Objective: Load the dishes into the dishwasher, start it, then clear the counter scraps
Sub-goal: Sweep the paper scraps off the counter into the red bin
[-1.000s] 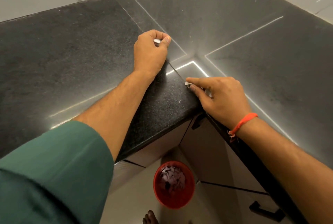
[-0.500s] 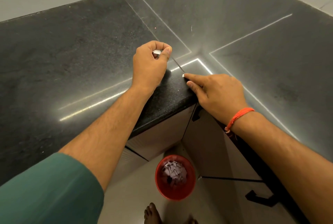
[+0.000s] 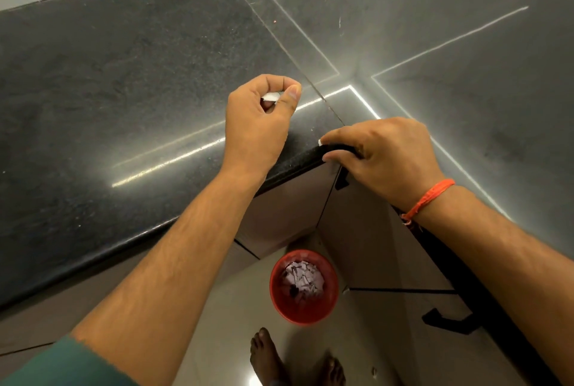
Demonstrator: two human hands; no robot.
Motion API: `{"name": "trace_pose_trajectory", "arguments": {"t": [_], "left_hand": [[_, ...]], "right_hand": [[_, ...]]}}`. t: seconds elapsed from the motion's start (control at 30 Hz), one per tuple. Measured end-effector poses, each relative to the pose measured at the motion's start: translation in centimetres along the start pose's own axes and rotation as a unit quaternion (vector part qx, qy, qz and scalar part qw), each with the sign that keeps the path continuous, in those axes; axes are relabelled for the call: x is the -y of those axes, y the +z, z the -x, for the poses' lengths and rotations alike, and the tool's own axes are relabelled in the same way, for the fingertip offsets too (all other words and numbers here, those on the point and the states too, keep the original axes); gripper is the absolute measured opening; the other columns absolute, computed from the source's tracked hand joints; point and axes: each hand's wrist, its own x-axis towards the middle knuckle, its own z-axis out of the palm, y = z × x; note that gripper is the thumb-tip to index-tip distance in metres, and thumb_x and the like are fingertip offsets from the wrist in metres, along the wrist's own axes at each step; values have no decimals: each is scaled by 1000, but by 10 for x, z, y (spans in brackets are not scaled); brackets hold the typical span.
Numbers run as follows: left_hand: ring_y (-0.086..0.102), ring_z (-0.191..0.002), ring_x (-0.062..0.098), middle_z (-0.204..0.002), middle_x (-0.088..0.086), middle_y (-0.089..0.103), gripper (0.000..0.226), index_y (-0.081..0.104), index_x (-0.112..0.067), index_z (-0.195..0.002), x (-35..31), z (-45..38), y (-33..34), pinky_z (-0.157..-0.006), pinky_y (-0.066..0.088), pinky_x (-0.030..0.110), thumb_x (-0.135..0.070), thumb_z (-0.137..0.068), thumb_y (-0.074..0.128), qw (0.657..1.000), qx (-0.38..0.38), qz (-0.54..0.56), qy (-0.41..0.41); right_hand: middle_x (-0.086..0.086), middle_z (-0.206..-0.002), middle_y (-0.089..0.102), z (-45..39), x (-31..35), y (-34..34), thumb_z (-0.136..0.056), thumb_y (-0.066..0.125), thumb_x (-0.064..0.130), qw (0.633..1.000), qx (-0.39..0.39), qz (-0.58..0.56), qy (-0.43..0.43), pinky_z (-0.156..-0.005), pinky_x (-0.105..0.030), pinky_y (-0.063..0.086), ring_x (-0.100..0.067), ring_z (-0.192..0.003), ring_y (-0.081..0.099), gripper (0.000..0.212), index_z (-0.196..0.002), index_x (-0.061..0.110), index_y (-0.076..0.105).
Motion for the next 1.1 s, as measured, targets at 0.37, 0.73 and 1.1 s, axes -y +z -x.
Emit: {"name": "trace_pose_trajectory", "arguments": {"t": [0.37, 0.73, 1.1], "left_hand": [[40, -60, 16, -69, 7, 53, 9, 73, -15, -90, -6, 15, -3, -56, 39, 26, -17, -97, 67, 1000, 5, 26, 6], [48, -65, 13, -75, 5, 60, 8, 73, -12, -92, -4, 15, -6, -63, 46, 25, -16, -96, 67, 999, 16, 40, 6], [44, -59, 9, -71, -11, 53, 10, 65, -16, -96, -4, 84, -7, -56, 39, 26, -18, -103, 57, 990, 85, 104, -34]], "right_hand": [[9, -62, 61, 0, 3, 2, -87, 74, 34, 995, 19, -65, 71, -56, -28, 43, -17, -61, 62, 7, -88, 26, 73], [15, -54, 46, -4, 0, -4, -89, 73, 30, 958, -7, -194, 212, -53, -9, 32, -2, -50, 48, 9, -84, 25, 68], [5, -57, 48, 42, 71, -12, -94, 69, 13, 849, -115, -408, 314, -50, -13, 33, -2, -51, 39, 9, -86, 8, 68]]}}
